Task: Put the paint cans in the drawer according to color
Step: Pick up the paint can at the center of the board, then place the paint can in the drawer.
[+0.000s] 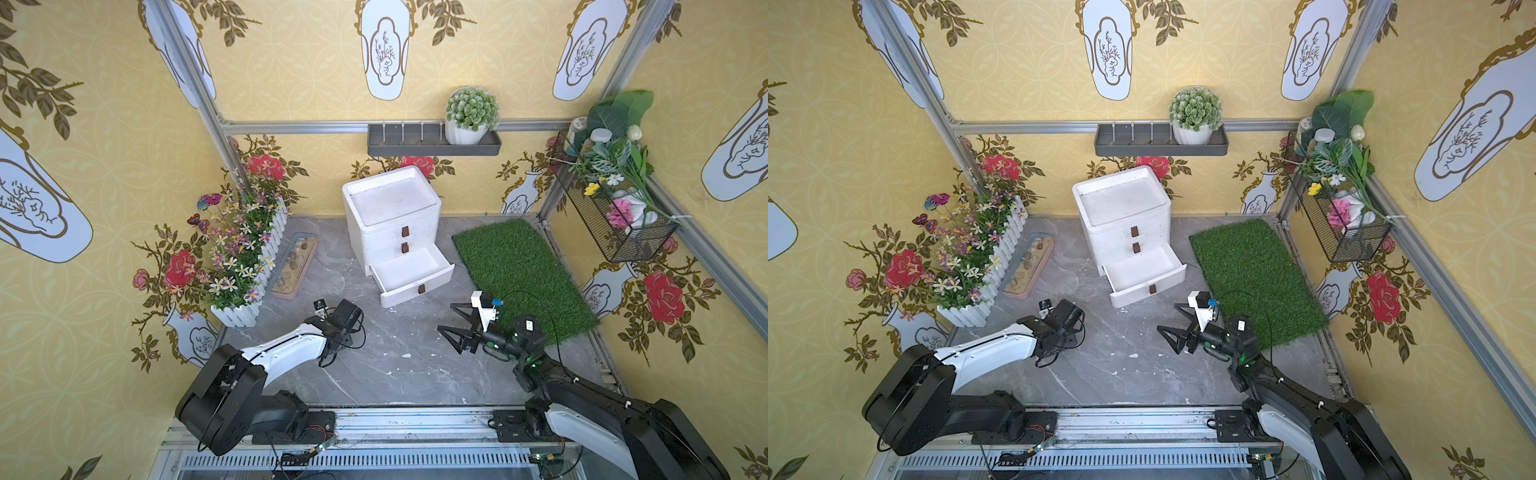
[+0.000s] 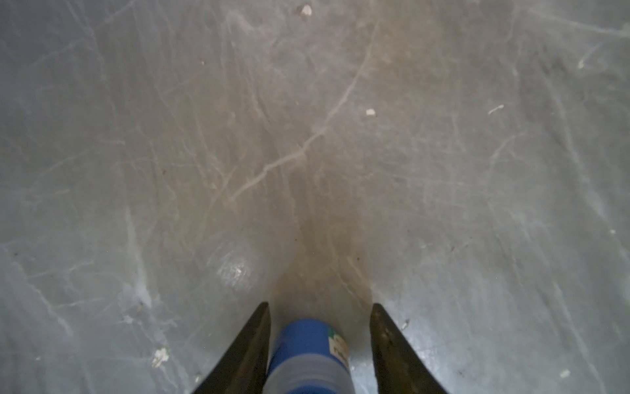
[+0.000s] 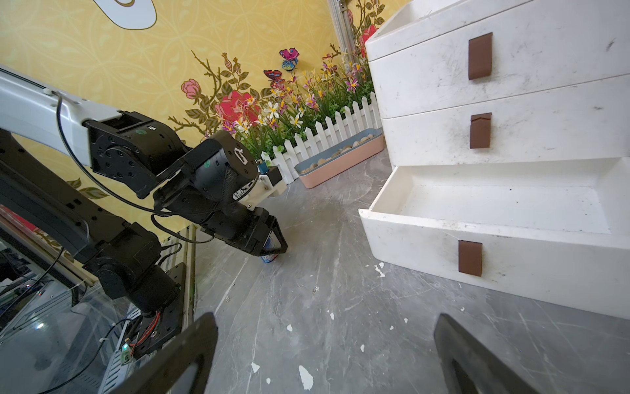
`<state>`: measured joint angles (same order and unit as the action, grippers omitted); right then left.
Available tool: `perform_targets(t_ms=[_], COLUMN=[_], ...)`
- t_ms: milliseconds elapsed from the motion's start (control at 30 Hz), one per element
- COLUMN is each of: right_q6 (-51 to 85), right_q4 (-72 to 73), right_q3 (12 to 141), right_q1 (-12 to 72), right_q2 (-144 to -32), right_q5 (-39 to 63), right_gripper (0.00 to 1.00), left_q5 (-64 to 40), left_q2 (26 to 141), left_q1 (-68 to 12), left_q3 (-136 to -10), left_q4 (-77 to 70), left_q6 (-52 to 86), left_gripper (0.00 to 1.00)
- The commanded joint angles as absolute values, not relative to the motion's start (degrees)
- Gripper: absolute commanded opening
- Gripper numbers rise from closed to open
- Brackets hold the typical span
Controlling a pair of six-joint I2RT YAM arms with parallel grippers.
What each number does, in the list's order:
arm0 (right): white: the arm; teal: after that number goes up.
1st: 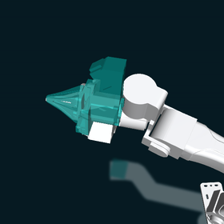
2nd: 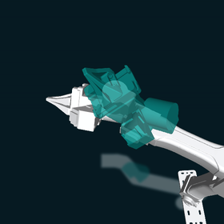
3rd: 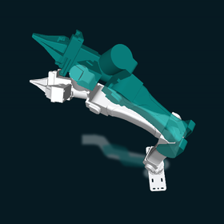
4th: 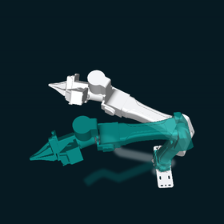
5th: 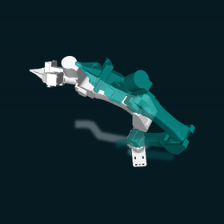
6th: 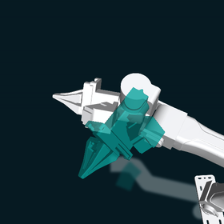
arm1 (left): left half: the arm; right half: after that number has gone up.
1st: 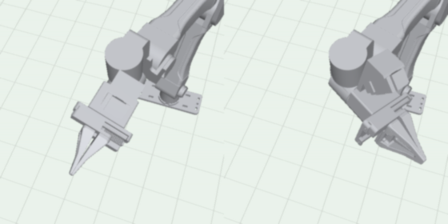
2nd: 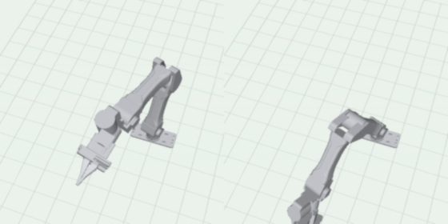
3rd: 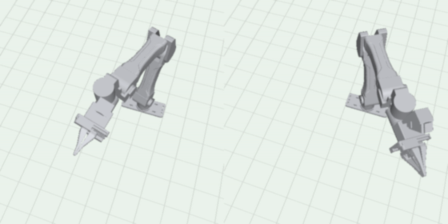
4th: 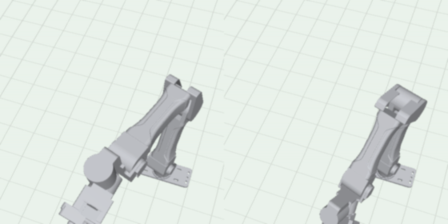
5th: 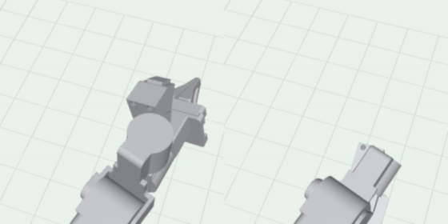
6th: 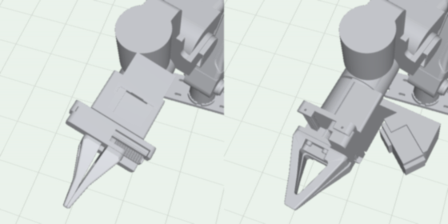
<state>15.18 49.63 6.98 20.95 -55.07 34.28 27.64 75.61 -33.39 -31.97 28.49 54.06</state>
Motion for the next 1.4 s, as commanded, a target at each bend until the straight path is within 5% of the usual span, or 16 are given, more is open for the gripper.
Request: perform_targets(t_ms=[0, 167, 533, 967, 1367], right_q6=[15.05, 15.05, 14.93, 15.61, 15.92], right_q4=[52.47, 52.43, 50.71, 51.15, 49.85], right_q3=[6.86, 6.77, 5.68, 4.44, 3.26], right_q1=[20.91, 20.91, 19.59, 17.29, 16.00], right_q2=[-54.79, -54.76, -51.97, -51.34, -49.29], right_q5=[34.56, 34.45, 32.01, 32.04, 31.07], right_gripper=[1.00, 1.00, 1.00, 1.00, 1.00], left_q5=[26.44, 25.53, 11.62, 10.28, 13.58], left_q2=[74.90, 72.82, 62.04, 91.44, 109.07], left_q1=[-33.30, -33.29, -33.38, -34.81, -35.55], left_q3=[-31.56, -31.79, -38.96, -69.39, -81.94], left_q4=[28.65, 29.62, 26.02, 19.60, 21.47], left_q6=[53.70, 53.19, 50.15, 44.94, 42.30], left_gripper=[0.47, 0.36, 0.34, 0.33, 0.35])
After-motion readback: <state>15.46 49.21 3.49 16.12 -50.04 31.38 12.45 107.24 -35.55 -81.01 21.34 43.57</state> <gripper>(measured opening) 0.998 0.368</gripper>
